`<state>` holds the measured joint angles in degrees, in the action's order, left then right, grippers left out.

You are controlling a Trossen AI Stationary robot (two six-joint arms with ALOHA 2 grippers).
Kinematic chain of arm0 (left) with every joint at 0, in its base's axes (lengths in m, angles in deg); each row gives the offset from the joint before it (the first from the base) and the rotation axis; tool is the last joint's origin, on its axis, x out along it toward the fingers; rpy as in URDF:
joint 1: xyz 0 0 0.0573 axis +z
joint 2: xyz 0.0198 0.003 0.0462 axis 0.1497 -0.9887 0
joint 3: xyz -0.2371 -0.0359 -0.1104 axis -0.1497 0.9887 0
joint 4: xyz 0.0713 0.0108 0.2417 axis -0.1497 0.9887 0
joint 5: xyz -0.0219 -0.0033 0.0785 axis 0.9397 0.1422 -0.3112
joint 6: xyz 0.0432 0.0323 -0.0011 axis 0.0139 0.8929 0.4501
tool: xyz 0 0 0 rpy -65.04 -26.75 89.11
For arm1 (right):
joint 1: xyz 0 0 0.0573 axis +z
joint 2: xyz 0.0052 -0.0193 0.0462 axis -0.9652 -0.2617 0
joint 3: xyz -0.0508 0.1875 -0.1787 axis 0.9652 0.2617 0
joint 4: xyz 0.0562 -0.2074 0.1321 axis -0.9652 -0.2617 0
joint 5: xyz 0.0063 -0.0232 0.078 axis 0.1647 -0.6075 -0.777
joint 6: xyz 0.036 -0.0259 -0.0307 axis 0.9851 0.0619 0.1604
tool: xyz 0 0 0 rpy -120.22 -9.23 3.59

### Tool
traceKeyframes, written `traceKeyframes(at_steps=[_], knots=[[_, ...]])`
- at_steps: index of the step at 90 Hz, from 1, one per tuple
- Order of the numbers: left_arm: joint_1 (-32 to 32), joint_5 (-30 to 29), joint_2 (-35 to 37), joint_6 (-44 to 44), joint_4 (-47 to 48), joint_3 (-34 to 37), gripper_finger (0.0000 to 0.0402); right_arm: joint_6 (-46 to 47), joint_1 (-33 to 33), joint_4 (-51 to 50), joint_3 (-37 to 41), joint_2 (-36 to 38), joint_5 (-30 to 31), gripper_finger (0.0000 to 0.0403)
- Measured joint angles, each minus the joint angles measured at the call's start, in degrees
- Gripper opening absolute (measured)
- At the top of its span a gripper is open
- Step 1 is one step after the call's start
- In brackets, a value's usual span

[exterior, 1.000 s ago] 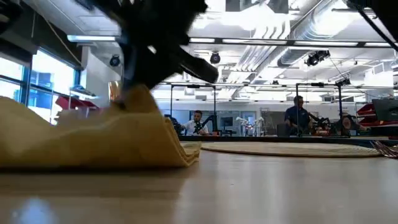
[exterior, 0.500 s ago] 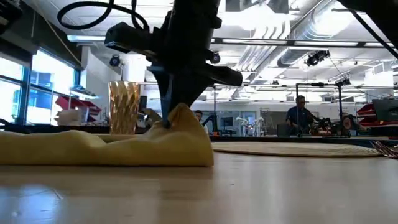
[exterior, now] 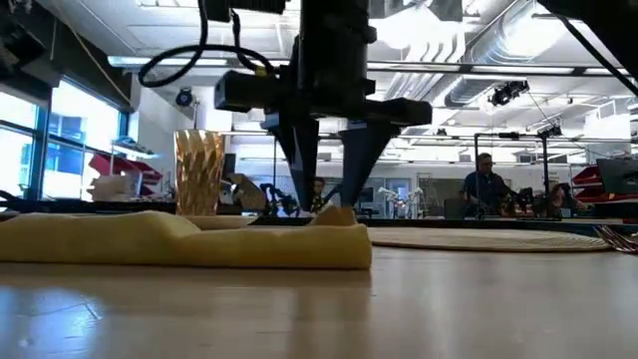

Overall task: Set table place
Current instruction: Fold the yellow table napkin

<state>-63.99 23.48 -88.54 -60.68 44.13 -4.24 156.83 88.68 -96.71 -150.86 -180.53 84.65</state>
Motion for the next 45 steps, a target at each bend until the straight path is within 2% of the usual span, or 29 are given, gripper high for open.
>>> traceKeyframes(at_steps=[11, 18, 23, 34, 45], knots=[[4.40, 0.00, -0.69, 3.69, -2.73, 0.00, 0.0083, -15.52, 0.13, 2.59, -3.09, 1.77, 0.74, 0.0200], [8.08, 1.32, -2.56, 6.31, -4.88, 0.00, 0.0083, -25.57, 0.00, 4.48, -1.65, 1.58, -4.19, 0.0186], [10.94, 4.35, -4.75, 8.49, -7.88, 0.00, 0.0083, -30.00, -0.17, 6.87, 0.74, 1.19, -7.12, 0.0170], [16.45, 11.52, -11.43, 13.10, -14.04, 0.00, 0.0083, -33.33, -0.81, 12.94, 6.89, 1.41, -9.33, 0.0129], [21.41, 13.16, -18.87, 11.56, -14.79, 0.04, 0.0083, -29.92, -1.18, 12.63, 13.03, 1.23, -7.95, 0.0092]])
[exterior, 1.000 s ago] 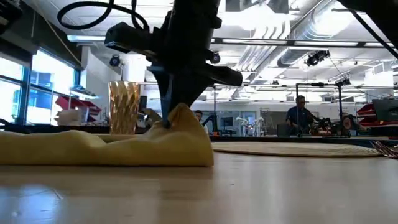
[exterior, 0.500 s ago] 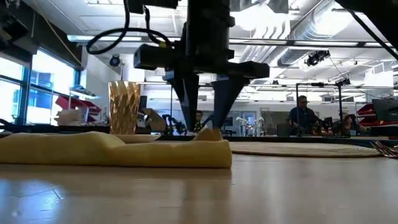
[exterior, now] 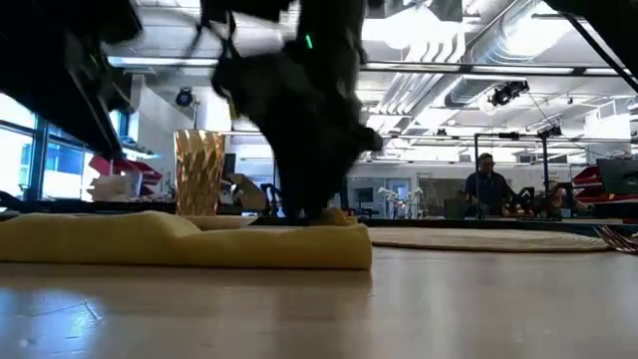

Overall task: Set table place
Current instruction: Fold the yellow table napkin

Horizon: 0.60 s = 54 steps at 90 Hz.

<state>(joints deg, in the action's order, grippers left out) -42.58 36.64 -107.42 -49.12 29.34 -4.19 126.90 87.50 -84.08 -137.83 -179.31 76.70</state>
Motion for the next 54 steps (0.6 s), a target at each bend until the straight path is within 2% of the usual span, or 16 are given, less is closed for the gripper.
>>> traceKeyframes(at_steps=[14, 23, 33, 44, 54], knots=[[4.47, 2.48, -5.41, -13.32, 1.24, -0.04, 0.0082, 3.59, -0.04, -3.60, 4.02, 0.94, 2.53, 0.0060], [5.35, 3.38, -5.45, -19.18, 1.61, -0.31, 0.0074, -2.04, 0.50, -3.92, 3.59, 0.93, 2.60, 0.0048], [5.57, 2.55, -2.81, -22.55, 4.27, -2.75, 0.0056, -7.81, 1.35, -4.42, 2.85, 2.59, 6.09, 0.0043], [5.46, -0.91, -0.37, -20.62, 4.16, -6.07, 0.0035, -12.46, 1.70, -5.83, 2.53, 9.56, 11.57, 0.0043], [7.17, 0.22, -0.73, -11.47, -1.74, -7.74, 0.0017, -15.84, 1.85, -7.73, 3.23, 15.97, 14.96, 0.0043]])
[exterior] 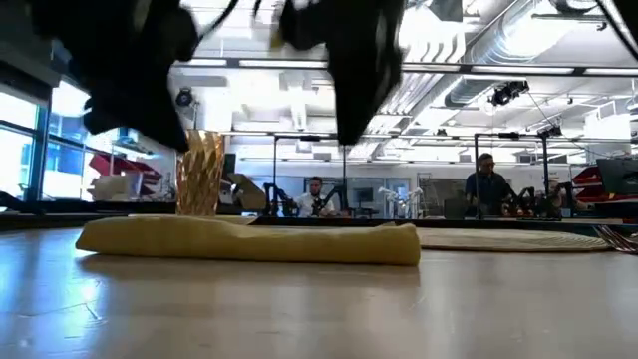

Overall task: Set table place
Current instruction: Fold the yellow table napkin

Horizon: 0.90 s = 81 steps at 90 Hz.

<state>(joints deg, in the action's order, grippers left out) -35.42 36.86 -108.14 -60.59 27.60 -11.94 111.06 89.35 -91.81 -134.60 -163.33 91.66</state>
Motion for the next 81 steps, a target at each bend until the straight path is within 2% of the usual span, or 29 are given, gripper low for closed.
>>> traceKeyframes(at_steps=[10, 25, 39, 48, 56, 63, 74, 81], knots=[[3.09, 6.27, -2.92, 11.59, -8.06, 0.00, 0.0003, -0.89, 1.05, -0.43, 3.67, 7.02, 0.19, 0.0043], [9.08, 15.43, -10.81, 22.80, -14.79, -1.39, 0.0001, 1.33, 3.31, -0.51, 12.96, 21.39, 0.86, 0.0043], [13.16, 23.04, -19.13, 34.76, -15.23, -7.93, 0.0000, 12.29, 5.52, -0.43, 23.24, 34.97, 2.38, 0.0043], [15.10, 23.74, -24.14, 38.58, -12.12, -12.37, 0.0000, 21.57, 7.26, -0.28, 29.77, 42.38, 2.55, 0.0043], [16.88, 22.44, -26.95, 36.50, -8.06, -15.55, 0.0000, 28.87, 9.20, 0.16, 34.40, 48.29, 2.54, 0.0043], [17.86, 22.45, -27.94, 30.96, -5.78, -16.12, 0.0000, 33.89, 11.24, 0.31, 37.54, 52.38, 2.69, 0.0043], [18.65, 21.73, -26.74, 11.53, -0.33, -14.46, 0.0000, 38.27, 13.69, 1.70, 41.32, 56.31, 3.49, 0.0043], [16.63, 18.42, -24.33, 0.13, 4.56, -11.73, 0.0000, 39.63, 14.88, 2.52, 42.13, 57.45, 5.28, 0.0043]])
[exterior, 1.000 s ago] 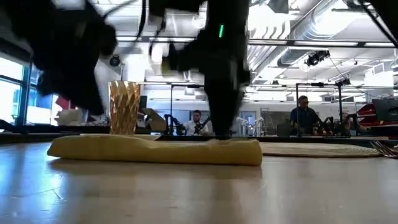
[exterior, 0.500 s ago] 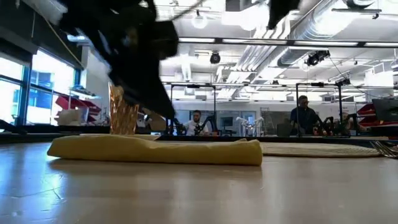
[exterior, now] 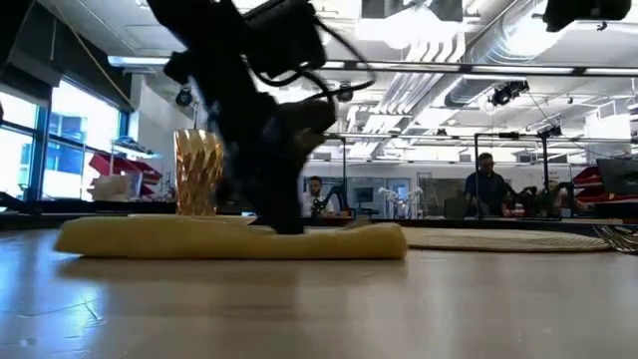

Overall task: Set table place
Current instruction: Fold the yellow table napkin

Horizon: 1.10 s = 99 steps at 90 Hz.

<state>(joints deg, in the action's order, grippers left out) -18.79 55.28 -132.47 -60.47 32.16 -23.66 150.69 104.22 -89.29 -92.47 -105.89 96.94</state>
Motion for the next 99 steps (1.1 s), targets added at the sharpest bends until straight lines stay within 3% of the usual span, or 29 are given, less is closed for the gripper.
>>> traceKeyframes(at_steps=[14, 33, 47, 64, 85, 99], knots=[[-8.57, -4.36, 7.52, -27.64, 8.21, 7.54, 0.0000, -0.52, 1.21, 1.83, 0.18, -0.89, 5.01, 0.0043], [-26.79, -8.02, 15.21, -70.55, 23.59, 13.60, 0.0000, -6.78, 0.43, 7.40, 0.16, -3.39, 9.71, 0.0042], [-30.30, -3.40, 18.06, -71.56, 37.49, 12.08, 0.0000, -12.65, -0.84, 10.90, 0.16, -6.10, 10.04, 0.0042], [-28.62, -7.39, 24.38, -68.73, 43.35, 9.77, 0.0000, -15.18, -2.87, 13.69, 0.16, -8.75, 7.07, 0.0042], [-29.50, -4.27, 25.72, -47.89, 27.28, 14.88, 0.0000, -15.06, -3.24, 17.28, 0.16, -10.81, 6.00, 0.0042], [-27.91, -4.63, 23.95, -51.29, 16.14, 21.61, 0.0000, -14.53, -3.28, 20.26, 0.14, -11.60, 5.17, 0.0042]])
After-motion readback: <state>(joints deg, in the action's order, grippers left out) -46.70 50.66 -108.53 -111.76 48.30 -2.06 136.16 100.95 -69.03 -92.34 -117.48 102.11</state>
